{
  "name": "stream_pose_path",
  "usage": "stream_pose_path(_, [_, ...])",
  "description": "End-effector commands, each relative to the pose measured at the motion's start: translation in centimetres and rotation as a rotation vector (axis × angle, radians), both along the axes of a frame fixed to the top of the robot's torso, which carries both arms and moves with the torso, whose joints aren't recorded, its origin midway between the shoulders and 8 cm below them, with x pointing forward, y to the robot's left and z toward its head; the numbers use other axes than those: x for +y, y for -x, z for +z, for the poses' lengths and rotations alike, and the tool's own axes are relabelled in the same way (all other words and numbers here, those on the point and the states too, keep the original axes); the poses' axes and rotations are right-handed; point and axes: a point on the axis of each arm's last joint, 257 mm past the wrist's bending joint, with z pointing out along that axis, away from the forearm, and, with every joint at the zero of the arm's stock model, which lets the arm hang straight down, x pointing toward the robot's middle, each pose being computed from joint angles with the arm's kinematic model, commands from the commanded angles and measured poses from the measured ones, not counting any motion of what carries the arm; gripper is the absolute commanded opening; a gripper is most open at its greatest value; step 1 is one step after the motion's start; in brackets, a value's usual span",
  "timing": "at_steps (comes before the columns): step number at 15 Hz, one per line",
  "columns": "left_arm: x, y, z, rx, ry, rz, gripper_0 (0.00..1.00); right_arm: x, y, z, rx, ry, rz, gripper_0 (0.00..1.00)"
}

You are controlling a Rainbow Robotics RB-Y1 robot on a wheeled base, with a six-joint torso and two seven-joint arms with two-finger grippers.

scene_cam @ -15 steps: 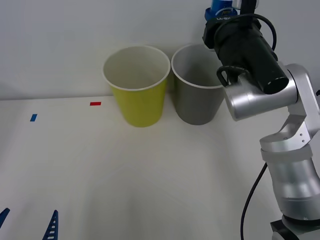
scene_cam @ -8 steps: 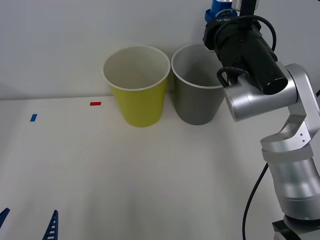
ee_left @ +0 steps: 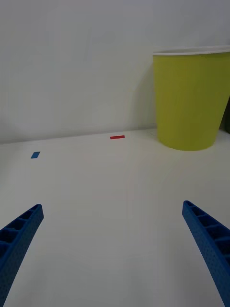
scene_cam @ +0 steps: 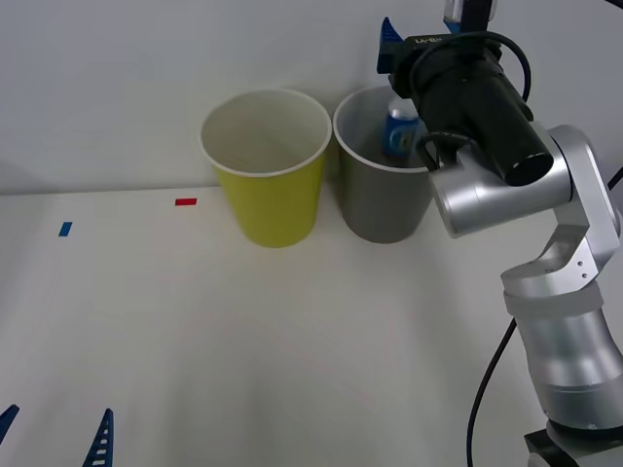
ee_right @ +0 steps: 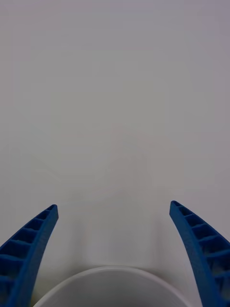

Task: Put cans in the gray bin and PET bottles in the light green bin.

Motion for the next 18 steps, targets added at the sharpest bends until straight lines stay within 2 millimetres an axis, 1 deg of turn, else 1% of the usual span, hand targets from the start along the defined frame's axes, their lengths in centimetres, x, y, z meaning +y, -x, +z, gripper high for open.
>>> stream_pose_path(1, [0.0, 0.0, 0.0, 0.0, 0.0, 0.0, 1.0, 0.2, 0.1, 0.0, -0.004, 0.008, -0.001, 1.0])
stream_pose_path(5, [0.0, 0.0, 0.0, 0.0, 0.0, 0.0, 1.0, 0.2, 0.4, 0.4, -0.015, 0.011, -0.009, 1.0])
stream_pose_path(7, [0.0, 0.0, 0.0, 0.0, 0.0, 0.0, 1.0, -0.4, 1.6, 0.5, -0.027, 0.003, -0.022, 1.0])
stream_pose_path(8, [0.0, 0.0, 0.0, 0.0, 0.0, 0.0, 1.0, -0.7, 2.4, 0.4, -0.032, -0.007, -0.022, 1.0])
stream_pose_path(10, [0.0, 0.0, 0.0, 0.0, 0.0, 0.0, 1.0, -1.4, 4.0, 0.9, -0.054, -0.021, -0.024, 1.0])
stream_pose_path(11, [0.0, 0.0, 0.0, 0.0, 0.0, 0.0, 1.0, -1.9, 5.3, 1.3, -0.069, -0.036, -0.021, 1.0])
stream_pose_path(13, [0.0, 0.0, 0.0, 0.0, 0.0, 0.0, 1.0, -2.8, 7.5, 1.3, -0.084, -0.054, -0.024, 1.0])
stream_pose_path(15, [0.0, 0.0, 0.0, 0.0, 0.0, 0.0, 1.0, -3.9, 10.0, 0.8, -0.088, -0.079, -0.035, 1.0])
stream_pose_path(17, [0.0, 0.0, 0.0, 0.0, 0.0, 0.0, 1.0, -4.8, 12.1, -0.3, -0.074, -0.102, -0.045, 1.0])
stream_pose_path(18, [0.0, 0.0, 0.0, 0.0, 0.0, 0.0, 1.0, -5.1, 13.2, -1.2, -0.059, -0.111, -0.047, 1.0])
